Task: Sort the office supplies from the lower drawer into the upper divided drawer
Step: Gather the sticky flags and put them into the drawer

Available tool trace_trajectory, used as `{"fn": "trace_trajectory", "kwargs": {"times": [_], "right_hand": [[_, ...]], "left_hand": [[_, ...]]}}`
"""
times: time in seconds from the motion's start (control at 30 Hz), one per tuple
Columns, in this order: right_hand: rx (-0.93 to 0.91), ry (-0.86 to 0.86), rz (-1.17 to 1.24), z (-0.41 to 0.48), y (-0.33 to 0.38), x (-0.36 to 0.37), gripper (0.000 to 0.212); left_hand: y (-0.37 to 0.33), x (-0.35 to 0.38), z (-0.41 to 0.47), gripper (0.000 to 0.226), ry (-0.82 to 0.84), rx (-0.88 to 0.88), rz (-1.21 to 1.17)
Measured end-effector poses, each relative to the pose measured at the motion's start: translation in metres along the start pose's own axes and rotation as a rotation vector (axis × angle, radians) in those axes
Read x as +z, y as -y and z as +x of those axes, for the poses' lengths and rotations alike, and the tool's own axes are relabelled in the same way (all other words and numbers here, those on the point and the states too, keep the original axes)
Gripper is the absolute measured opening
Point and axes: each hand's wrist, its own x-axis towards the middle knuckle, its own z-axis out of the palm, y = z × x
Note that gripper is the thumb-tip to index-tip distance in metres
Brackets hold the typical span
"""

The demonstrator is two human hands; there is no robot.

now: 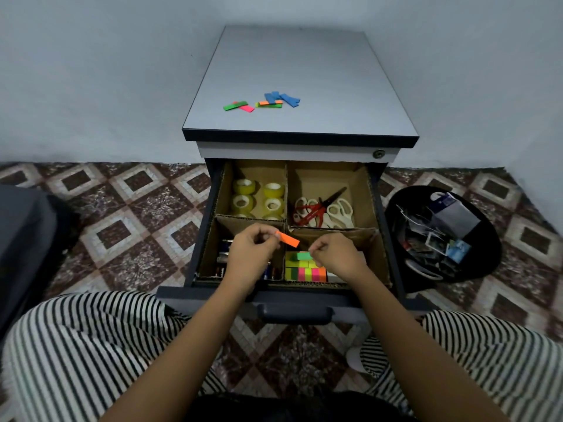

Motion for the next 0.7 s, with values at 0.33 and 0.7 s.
{"fn": "trace_trajectory", "kwargs": {"times": [0.33, 0.7], "right_hand": [[0.017, -0.097, -0.063, 0.007, -0.003, 0.008, 0.015], [-0.144, -0.071, -0.373, 0.009, 0.0, 0.018, 0.02]], "left_hand": [[0.004, -0.001, 0.001, 0.02, 0.01, 0.002, -0.024], [0.004, -0.001, 0.002, 0.018, 0.007, 0.018, 0.001]]}}
